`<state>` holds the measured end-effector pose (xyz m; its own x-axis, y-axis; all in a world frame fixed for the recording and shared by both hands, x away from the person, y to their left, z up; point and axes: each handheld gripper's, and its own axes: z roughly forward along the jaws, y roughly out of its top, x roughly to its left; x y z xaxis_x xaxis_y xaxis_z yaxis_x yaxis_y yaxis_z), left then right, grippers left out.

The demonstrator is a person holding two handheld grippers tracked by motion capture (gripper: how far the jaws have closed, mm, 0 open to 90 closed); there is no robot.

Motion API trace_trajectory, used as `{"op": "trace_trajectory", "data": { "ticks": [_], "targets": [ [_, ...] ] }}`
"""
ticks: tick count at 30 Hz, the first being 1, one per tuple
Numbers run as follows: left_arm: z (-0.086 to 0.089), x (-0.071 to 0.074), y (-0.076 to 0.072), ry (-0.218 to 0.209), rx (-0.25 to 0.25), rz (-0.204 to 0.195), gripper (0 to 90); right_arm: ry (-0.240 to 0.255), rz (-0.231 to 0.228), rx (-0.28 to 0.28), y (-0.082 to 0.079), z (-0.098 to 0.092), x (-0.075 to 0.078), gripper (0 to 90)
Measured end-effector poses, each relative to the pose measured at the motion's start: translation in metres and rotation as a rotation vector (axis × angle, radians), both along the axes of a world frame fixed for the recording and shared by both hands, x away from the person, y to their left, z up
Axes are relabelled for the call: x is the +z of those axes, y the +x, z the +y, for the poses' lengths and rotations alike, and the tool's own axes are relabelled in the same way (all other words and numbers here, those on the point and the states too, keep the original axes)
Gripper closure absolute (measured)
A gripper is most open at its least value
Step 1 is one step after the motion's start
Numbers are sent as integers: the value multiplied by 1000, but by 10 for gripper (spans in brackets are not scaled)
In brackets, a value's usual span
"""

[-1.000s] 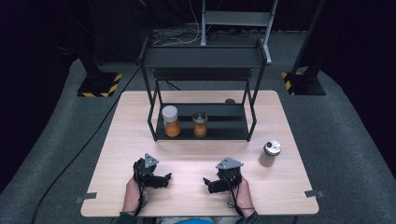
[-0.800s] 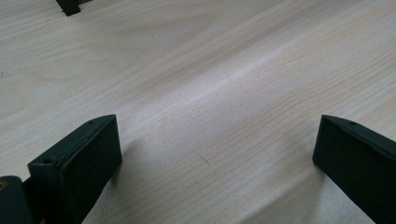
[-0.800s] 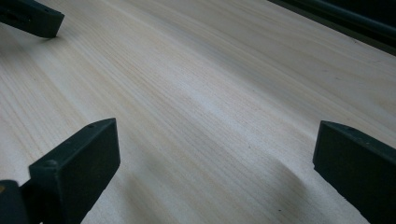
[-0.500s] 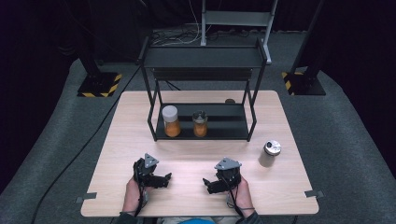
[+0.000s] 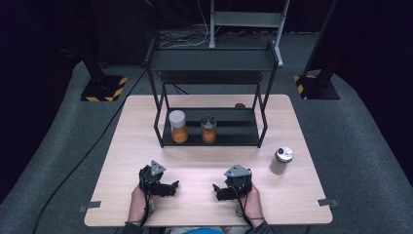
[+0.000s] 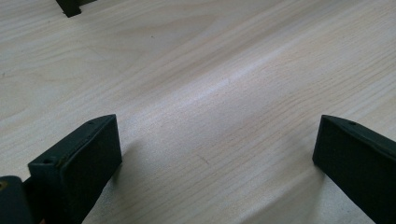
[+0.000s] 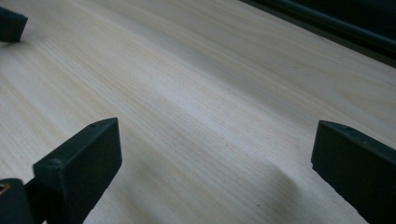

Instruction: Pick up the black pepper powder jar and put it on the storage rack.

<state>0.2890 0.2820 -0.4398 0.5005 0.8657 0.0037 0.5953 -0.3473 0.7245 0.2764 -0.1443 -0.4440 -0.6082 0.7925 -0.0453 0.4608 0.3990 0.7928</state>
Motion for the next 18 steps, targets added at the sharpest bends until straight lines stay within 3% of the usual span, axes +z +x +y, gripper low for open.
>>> {"op": "trace_trajectory", "data": {
  "ticks": [4,11,18],
  "targets": [
    [0,0,0,0,0,0,5,50,-9,-22,-4,-9,-3,6],
    [0,0,0,-2,0,2,5,71,-14,-72,-14,-24,-2,4],
    [0,0,1,-2,0,2,5,83,-46,-146,-33,-45,0,4]
  ]
}}
